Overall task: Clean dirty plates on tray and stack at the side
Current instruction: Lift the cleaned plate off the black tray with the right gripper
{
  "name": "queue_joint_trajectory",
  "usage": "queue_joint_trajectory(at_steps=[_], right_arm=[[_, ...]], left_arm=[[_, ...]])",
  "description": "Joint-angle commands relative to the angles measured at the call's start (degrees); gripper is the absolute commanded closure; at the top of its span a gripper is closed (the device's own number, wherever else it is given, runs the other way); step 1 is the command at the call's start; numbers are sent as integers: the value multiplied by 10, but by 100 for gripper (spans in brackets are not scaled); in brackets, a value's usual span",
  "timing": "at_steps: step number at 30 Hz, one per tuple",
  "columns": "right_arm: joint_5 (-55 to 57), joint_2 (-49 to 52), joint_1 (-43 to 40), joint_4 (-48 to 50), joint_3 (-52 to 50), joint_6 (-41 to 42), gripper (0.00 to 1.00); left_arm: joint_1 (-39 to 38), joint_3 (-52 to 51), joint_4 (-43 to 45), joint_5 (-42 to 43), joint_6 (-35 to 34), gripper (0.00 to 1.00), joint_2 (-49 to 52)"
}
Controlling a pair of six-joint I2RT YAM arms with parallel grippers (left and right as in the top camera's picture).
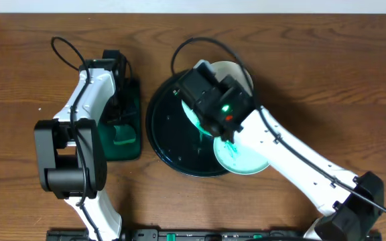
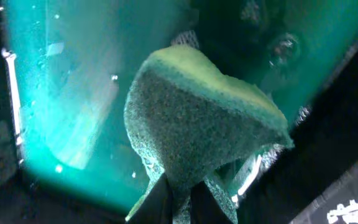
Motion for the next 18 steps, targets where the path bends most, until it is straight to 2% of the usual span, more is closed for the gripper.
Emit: queue_joint_trajectory(at_steps=[1,2,4,10,18], right_arm=[[91,-14,31,0,13,-5,99],[106,-13,38,0,13,-5,99],[136,-13,46,0,13,-5,99],[271,-13,71,7,13,-12,99],[366,-13,125,27,13,-94,99]], left_arm=[[16,-17,17,2,8,41,5],[19,-18,18,2,8,30,5],[23,-19,18,2,8,22,5],[25,-19,16,2,8,21,5],[25,-19,17,2,8,20,5]])
